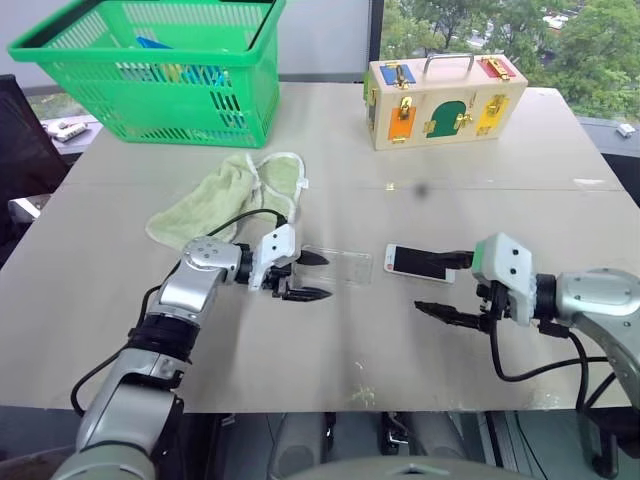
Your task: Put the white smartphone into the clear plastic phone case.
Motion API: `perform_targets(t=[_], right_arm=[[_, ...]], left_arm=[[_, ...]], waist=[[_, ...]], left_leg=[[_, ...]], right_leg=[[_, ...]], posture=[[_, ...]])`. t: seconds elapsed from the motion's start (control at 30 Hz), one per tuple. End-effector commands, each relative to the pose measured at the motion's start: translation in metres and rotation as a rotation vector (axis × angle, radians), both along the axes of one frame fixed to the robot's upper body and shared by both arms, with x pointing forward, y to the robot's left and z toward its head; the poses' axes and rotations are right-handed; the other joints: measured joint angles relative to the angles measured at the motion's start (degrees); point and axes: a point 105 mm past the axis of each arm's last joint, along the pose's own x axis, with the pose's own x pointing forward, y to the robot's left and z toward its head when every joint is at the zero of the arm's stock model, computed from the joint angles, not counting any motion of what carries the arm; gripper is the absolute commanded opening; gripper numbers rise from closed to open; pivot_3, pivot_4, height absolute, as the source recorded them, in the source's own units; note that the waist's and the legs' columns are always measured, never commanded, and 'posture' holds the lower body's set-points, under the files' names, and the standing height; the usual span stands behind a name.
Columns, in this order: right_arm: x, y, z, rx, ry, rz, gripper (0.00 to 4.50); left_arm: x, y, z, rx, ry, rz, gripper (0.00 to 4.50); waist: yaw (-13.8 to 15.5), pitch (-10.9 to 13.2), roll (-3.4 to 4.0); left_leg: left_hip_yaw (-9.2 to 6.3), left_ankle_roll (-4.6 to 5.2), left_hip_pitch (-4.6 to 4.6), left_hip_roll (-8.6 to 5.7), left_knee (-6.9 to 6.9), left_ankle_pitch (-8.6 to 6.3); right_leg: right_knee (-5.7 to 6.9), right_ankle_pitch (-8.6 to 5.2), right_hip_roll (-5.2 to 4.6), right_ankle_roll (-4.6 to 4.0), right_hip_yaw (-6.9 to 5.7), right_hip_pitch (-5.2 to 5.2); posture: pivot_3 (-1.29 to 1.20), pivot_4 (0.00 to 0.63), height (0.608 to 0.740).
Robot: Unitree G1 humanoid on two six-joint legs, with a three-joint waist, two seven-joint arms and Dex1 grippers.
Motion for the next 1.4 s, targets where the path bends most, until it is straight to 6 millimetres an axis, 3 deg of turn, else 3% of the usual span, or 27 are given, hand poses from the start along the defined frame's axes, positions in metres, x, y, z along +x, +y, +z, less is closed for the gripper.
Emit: perform_targets(t=[0.03, 0.1, 0.13, 0.37, 0.4, 0.43, 0.63, 0.87, 1.1, 1.17, 1.4], right_arm=[[0.008, -0.002, 0.009, -0.006, -0.067, -0.021, 3.74], [0.012, -0.002, 0.008, -0.011, -0.073, -0.023, 3.74], [0.014, -0.002, 0.007, -0.008, -0.074, -0.024, 3.74], [0.046, -0.004, -0.005, 0.024, 0.033, -0.02, 3.74], [0.049, -0.003, -0.008, 0.016, 0.05, -0.004, 4.25], [0.053, -0.003, -0.012, -0.008, 0.055, 0.01, 4.42], [0.089, -0.01, -0.036, -0.122, 0.095, -0.032, 4.42], [0.1, -0.023, -0.063, -0.253, 0.174, 0.004, 4.42], [0.097, -0.029, -0.07, -0.276, 0.198, 0.015, 4.42], [0.096, -0.03, -0.07, -0.275, 0.196, 0.007, 4.42], [0.094, -0.033, -0.07, -0.267, 0.187, -0.01, 4.5]], left_arm=[[-0.003, -0.013, 0.001, 0.008, -0.001, -0.067, 1.34], [-0.005, -0.015, 0.002, 0.01, -0.005, -0.083, 0.37], [-0.007, -0.016, 0.003, 0.014, -0.008, -0.096, 0.1], [-0.024, -0.023, 0.012, -0.011, 0.011, -0.124, 0.1], [-0.025, -0.024, 0.013, -0.016, 0.013, -0.12, 0.0], [-0.026, -0.025, 0.014, -0.018, 0.014, -0.115, 0.0], [-0.028, -0.024, 0.016, -0.019, 0.001, -0.076, 0.0], [-0.031, -0.022, 0.018, -0.025, -0.021, -0.041, 0.0], [-0.033, -0.036, 0.013, -0.032, -0.029, -0.047, 0.0], [-0.034, -0.041, 0.019, -0.074, 0.011, -0.056, 0.0], [-0.036, -0.023, 0.045, -0.2, -0.005, 0.021, 2.98]], waist=[[0.02, 0.0, 0.0], [0.03, 0.0, -0.01], [0.02, 0.0, -0.01], [-0.14, 0.01, -0.01], [-0.1, 0.01, 0.0], [-0.08, 0.02, 0.0], [-0.04, 0.03, 0.01], [-0.11, 0.03, 0.01], [0.07, 0.01, 0.02], [0.08, 0.01, 0.02], [0.02, 0.01, 0.02]], left_leg=[[-0.01, 0.0, 0.0, 0.0, 0.0, 0.0], [-0.01, 0.0, -0.01, -0.01, 0.0, 0.0], [-0.03, 0.0, -0.01, 0.0, 0.0, 0.0], [0.01, 0.0, 0.0, 0.01, 0.0, 0.0], [0.01, 0.01, 0.01, 0.01, 0.0, 0.0], [0.02, 0.01, 0.0, 0.01, 0.0, 0.0], [0.02, 0.01, -0.01, 0.0, 0.0, 0.01], [0.06, 0.01, 0.02, 0.01, 0.01, 0.01], [0.06, 0.01, 0.06, 0.02, 0.04, 0.01], [0.07, 0.01, 0.06, 0.0, 0.05, 0.01], [0.05, 0.0, 0.05, 0.0, 0.07, 0.01]], right_leg=[[0.0, 0.0, 0.0, 0.0, -0.01, 0.0], [0.0, 0.0, 0.06, 0.0, -0.02, 0.0], [0.0, 0.0, 0.07, 0.0, -0.02, 0.0], [0.01, 0.0, 0.19, 0.0, 0.02, -0.01], [0.01, 0.0, 0.2, 0.0, 0.03, -0.01], [0.01, 0.0, 0.2, 0.0, 0.03, -0.01], [0.03, 0.0, 0.25, 0.0, 0.03, -0.02], [0.03, 0.0, 0.27, 0.0, 0.09, -0.01], [0.06, 0.01, 0.23, 0.0, 0.06, 0.03], [0.06, 0.01, 0.21, 0.0, 0.06, 0.04], [0.1, 0.01, 0.2, 0.0, 0.06, 0.04]], posture=[[0.0, 0.15, 0.74], [0.0, 0.15, 0.74], [0.0, 0.15, 0.74], [0.0, 0.15, 0.74], [0.0, 0.15, 0.74], [0.0, 0.15, 0.74], [0.0, 0.15, 0.74], [0.0, 0.15, 0.74], [0.0, 0.15, 0.74], [0.0, 0.15, 0.74], [0.0, 0.15, 0.74]])
